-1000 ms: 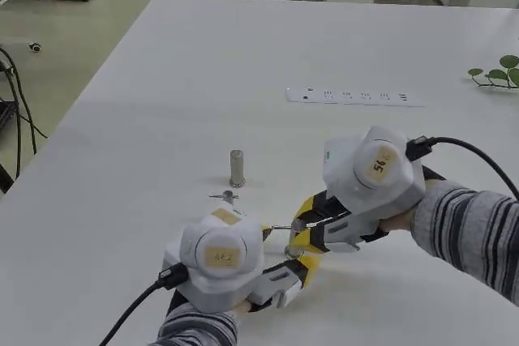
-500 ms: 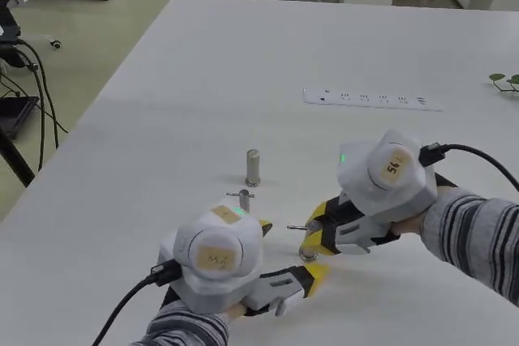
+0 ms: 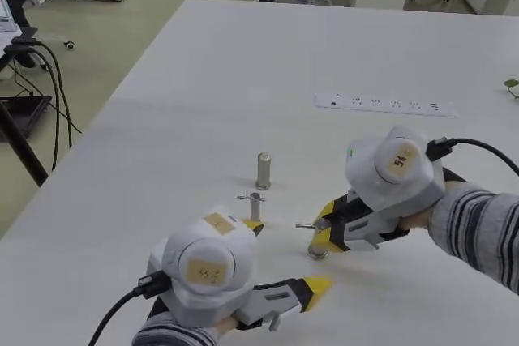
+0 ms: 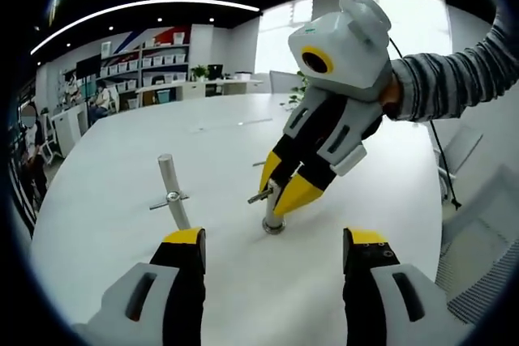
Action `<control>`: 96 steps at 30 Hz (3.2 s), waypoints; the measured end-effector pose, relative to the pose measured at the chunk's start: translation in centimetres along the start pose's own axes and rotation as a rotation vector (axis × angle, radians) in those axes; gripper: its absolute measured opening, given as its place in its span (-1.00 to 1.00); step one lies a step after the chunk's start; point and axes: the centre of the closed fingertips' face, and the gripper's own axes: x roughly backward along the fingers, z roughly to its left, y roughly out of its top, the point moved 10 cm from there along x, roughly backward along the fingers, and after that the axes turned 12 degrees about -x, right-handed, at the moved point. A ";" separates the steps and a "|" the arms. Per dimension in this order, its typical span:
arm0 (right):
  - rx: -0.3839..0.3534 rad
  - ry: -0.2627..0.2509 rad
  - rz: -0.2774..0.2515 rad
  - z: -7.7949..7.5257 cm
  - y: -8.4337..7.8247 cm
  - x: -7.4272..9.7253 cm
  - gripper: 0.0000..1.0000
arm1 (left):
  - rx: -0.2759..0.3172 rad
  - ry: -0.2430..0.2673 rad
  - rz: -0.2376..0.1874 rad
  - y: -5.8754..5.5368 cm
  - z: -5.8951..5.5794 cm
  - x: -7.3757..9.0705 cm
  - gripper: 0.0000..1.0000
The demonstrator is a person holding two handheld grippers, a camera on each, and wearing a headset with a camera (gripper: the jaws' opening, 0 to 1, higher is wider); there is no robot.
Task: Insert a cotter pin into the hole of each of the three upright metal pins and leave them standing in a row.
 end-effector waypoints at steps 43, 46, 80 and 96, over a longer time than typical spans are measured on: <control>-0.057 -0.013 0.010 -2.7 0.6 -0.6 -0.82 | -0.019 0.029 0.015 -0.6 1.4 1.4 0.75; -0.053 -0.004 0.008 -2.9 0.6 -0.7 -0.82 | -0.017 0.030 0.017 -0.6 1.4 1.4 0.75; -0.279 -0.064 -0.297 -5.2 5.1 -2.4 -0.36 | -0.012 0.022 0.000 -0.4 2.0 2.0 0.97; -0.403 -0.086 -0.300 -7.4 7.2 -7.2 -0.58 | -0.010 0.022 0.009 -0.6 2.4 1.9 0.97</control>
